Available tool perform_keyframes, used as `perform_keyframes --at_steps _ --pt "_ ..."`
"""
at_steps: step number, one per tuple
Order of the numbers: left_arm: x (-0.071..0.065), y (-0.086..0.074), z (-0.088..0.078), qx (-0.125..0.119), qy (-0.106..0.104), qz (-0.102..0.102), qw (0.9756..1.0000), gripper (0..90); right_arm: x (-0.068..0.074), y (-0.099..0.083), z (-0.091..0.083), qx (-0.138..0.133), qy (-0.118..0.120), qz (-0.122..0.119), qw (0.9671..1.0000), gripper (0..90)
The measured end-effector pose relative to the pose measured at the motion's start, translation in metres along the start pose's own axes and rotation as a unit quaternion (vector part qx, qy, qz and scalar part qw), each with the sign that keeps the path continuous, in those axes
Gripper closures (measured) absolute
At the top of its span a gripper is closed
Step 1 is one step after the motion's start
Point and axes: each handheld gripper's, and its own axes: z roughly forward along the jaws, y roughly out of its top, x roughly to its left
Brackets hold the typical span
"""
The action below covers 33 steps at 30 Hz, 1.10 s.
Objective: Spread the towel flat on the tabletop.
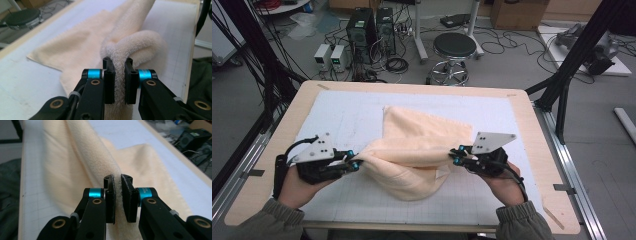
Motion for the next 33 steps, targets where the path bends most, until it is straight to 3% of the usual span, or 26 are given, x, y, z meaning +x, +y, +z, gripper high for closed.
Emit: perform_keyframes --at_steps 2,5,8,10,13,15,17,21,23,27,30,31,33 --pt "0.01 0.001 0.009 0.005 0.003 -0.011 0.9999 81.6 -0.01 -0.001 0.004 0.01 -0.005 0.011 0.9999 82.5" --pt "0.032 -0.009 0.041 0.049 0.02 -0.026 0.9983 81.0 -0.03 -0.006 0.029 0.049 -0.018 0.017 0.9985 82.4" --pt "0.054 -0.022 0.076 0.089 0.038 -0.045 0.9943 80.3 -0.054 -0.016 0.059 0.088 -0.026 0.046 0.9948 82.2" --pt "0.067 -0.03 0.094 0.099 0.047 -0.068 0.9917 79.7 -0.067 -0.023 0.078 0.112 -0.028 0.057 0.9917 81.5" --pt "0.081 -0.039 0.11 0.115 0.056 -0.094 0.9873 72.8 -0.08 -0.03 0.092 0.122 -0.029 0.075 0.9893 79.0" --pt "0.085 -0.04 0.107 0.113 0.055 -0.109 0.986 63.3 -0.085 -0.035 0.094 0.115 -0.033 0.089 0.9889 73.2" --pt "0.084 -0.038 0.098 0.106 0.059 -0.108 0.9867 54.4 -0.084 -0.034 0.088 0.104 -0.033 0.089 0.9901 68.3" --pt "0.078 -0.03 0.072 0.08 0.07 -0.103 0.989 46.5 -0.074 -0.023 0.07 0.074 -0.043 0.068 0.994 63.5" --pt "0.073 -0.028 0.06 0.075 0.071 -0.097 0.9899 43.5 -0.063 -0.017 0.059 0.054 -0.04 0.06 0.9959 62.4" --pt "0.059 -0.027 0.041 0.054 0.075 -0.079 0.9925 41.3 -0.041 -0.009 0.047 0.041 -0.024 0.028 0.9984 61.8" --pt "0.042 -0.036 0.044 0.061 0.059 -0.061 0.9945 42.8 -0.025 -0.011 0.052 0.043 0.003 0.017 0.9989 61.3" --pt "0.037 -0.041 0.048 0.066 0.049 -0.059 0.9949 43.6 -0.021 -0.012 0.058 0.059 0.022 0.011 0.9979 59.8" --pt "0.03 -0.051 0.061 0.083 0.024 -0.052 0.9949 50.0 -0.015 -0.012 0.07 0.081 0.036 0.001 0.9961 59.4"
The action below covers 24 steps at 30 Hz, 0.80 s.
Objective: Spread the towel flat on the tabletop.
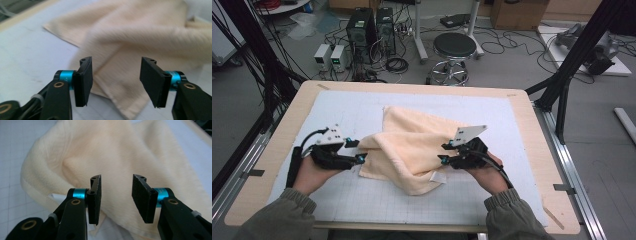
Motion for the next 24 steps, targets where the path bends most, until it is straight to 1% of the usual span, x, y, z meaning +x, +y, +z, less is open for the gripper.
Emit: perform_keyframes --at_steps 1,2,3,4,6,7,8,9,10,11,12,13,14,16,18,20,22,23,24 --pt "-0.003 -0.004 0.008 0.012 -0.01 0.001 0.9999 50.8 0.002 0.0 0.005 0.0 0.007 -0.006 1.0 59.5" --pt "-0.005 -0.008 0.015 0.016 -0.021 -0.002 0.9996 52.0 0.004 -0.001 0.011 -0.005 0.012 -0.006 0.9999 59.5" --pt "-0.007 -0.011 0.023 0.019 -0.032 -0.003 0.9993 53.4 0.004 -0.002 0.018 -0.003 0.022 -0.007 0.9997 59.4" --pt "-0.009 -0.014 0.029 0.026 -0.039 -0.005 0.9989 53.8 0.005 -0.004 0.025 0.005 0.031 -0.007 0.9995 58.9" --pt "-0.011 -0.017 0.042 0.042 -0.048 0.001 0.998 53.8 0.005 -0.01 0.039 0.018 0.038 -0.006 0.9991 58.1" --pt "-0.011 -0.018 0.046 0.048 -0.049 0.003 0.9976 53.9 0.004 -0.012 0.045 0.022 0.039 -0.005 0.999 58.2" --pt "-0.013 -0.019 0.05 0.055 -0.046 0.011 0.9974 55.2 0.003 -0.014 0.05 0.025 0.041 -0.003 0.9988 58.9" --pt "-0.014 -0.019 0.052 0.052 -0.049 0.015 0.9973 58.4 0.002 -0.015 0.055 0.029 0.042 0.0 0.9987 61.8" --pt "-0.013 -0.018 0.052 0.052 -0.054 0.016 0.997 63.5 0.002 -0.017 0.061 0.032 0.042 0.001 0.9986 67.5" --pt "-0.015 -0.018 0.051 0.052 -0.05 0.025 0.9971 73.6 0.001 -0.018 0.064 0.031 0.045 0.001 0.9985 73.5" --pt "-0.016 -0.018 0.05 0.054 -0.047 0.029 0.997 80.5 -0.001 -0.019 0.066 0.027 0.054 0.01 0.9981 77.5" --pt "-0.017 -0.018 0.049 0.053 -0.046 0.028 0.9971 83.6 -0.003 -0.019 0.065 0.022 0.059 0.015 0.9979 79.7" --pt "-0.018 -0.017 0.048 0.053 -0.046 0.032 0.9971 84.9 -0.004 -0.019 0.063 0.019 0.057 0.012 0.9981 80.6" --pt "-0.019 -0.016 0.042 0.048 -0.043 0.033 0.9974 85.8 -0.003 -0.018 0.054 0.013 0.055 0.015 0.9983 81.4" --pt "-0.022 -0.015 0.034 0.036 -0.039 0.031 0.9981 86.1 -0.001 -0.016 0.043 0.002 0.05 0.01 0.9987 81.8" --pt "-0.026 -0.015 0.022 0.024 -0.036 0.037 0.9984 86.3 0.006 -0.014 0.025 -0.007 0.047 0.005 0.9989 82.0" --pt "-0.032 -0.015 0.008 0.013 -0.032 0.044 0.9984 86.3 0.012 -0.013 0.011 -0.013 0.038 -0.005 0.9992 82.0" --pt "-0.035 -0.015 -0.001 0.005 -0.031 0.047 0.9984 86.4 0.015 -0.014 0.002 -0.017 0.036 -0.005 0.9992 82.1" --pt "-0.037 -0.015 -0.006 0.001 -0.03 0.047 0.9984 86.4 0.017 -0.015 -0.008 -0.026 0.035 -0.004 0.999 82.2"
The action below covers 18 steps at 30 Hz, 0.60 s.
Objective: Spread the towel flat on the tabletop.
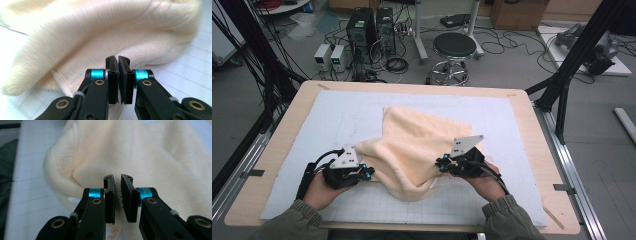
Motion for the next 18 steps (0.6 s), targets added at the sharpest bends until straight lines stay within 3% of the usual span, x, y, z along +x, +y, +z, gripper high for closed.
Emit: perform_keyframes --at_steps 6,9,12,14,18 --pt "-0.016 0.003 -0.036 -0.026 0.007 0.013 0.9996 86.5 0.01 0.005 -0.046 -0.021 -0.032 -0.002 0.9993 82.5" --pt "-0.019 0.004 -0.044 -0.029 0.006 0.016 0.9994 86.5 0.008 0.008 -0.057 -0.034 -0.044 0.005 0.9984 82.8" --pt "-0.018 -0.002 -0.037 -0.016 -0.01 0.012 0.9997 86.4 -0.007 0.006 -0.044 -0.002 -0.045 0.027 0.9986 82.7" --pt "-0.018 -0.007 -0.026 -0.002 -0.036 0.004 0.9993 85.4 -0.018 0.003 -0.025 0.036 -0.041 0.039 0.9977 81.8" --pt "-0.015 -0.008 -0.014 -0.01 -0.052 -0.009 0.9985 64.9 -0.031 -0.002 0.007 0.059 -0.034 0.057 0.9961 77.5"
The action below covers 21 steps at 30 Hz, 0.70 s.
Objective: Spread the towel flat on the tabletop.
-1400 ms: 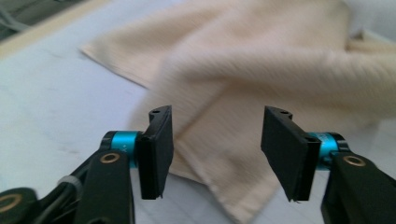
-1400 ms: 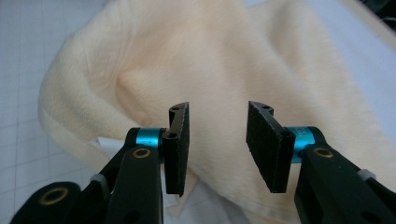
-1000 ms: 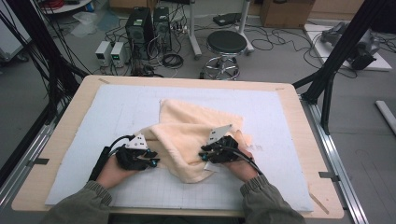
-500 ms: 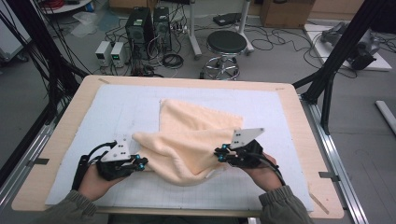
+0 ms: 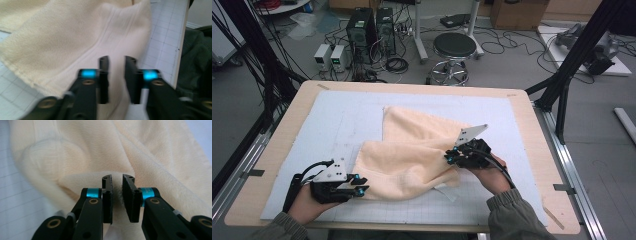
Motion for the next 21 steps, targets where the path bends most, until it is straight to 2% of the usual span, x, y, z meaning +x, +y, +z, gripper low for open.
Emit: perform_keyframes --at_steps 3,7,9,11,14,17,20,21 --pt "0.007 0.005 0.001 -0.011 0.009 -0.001 0.9999 60.6 -0.001 0.001 -0.002 -0.025 -0.001 0.0 0.9997 73.6" --pt "0.017 0.008 0.009 -0.01 0.025 -0.003 0.9996 59.4 0.007 -0.001 -0.025 -0.062 -0.017 -0.014 0.9979 69.9" --pt "0.022 0.007 0.015 -0.003 0.031 -0.005 0.9995 58.4 0.012 -0.004 -0.034 -0.077 -0.015 -0.019 0.9968 69.0" --pt "0.025 0.004 0.022 0.003 0.032 -0.004 0.9995 57.1 0.021 -0.009 -0.041 -0.09 -0.005 -0.036 0.9952 68.9" --pt "0.026 0.0 0.032 0.02 0.032 -0.001 0.9993 55.1 0.033 -0.019 -0.037 -0.078 0.013 -0.049 0.9957 68.8" --pt "0.027 -0.005 0.041 0.041 0.023 0.002 0.9989 53.9 0.043 -0.03 -0.02 -0.053 0.038 -0.057 0.9963 66.9" --pt "0.028 -0.009 0.049 0.067 0.006 -0.005 0.9977 53.9 0.045 -0.037 0.0 -0.033 0.056 -0.053 0.9964 63.4" --pt "0.027 -0.01 0.051 0.063 0.007 -0.004 0.998 54.9 0.045 -0.038 0.005 -0.028 0.059 -0.054 0.9964 63.3"
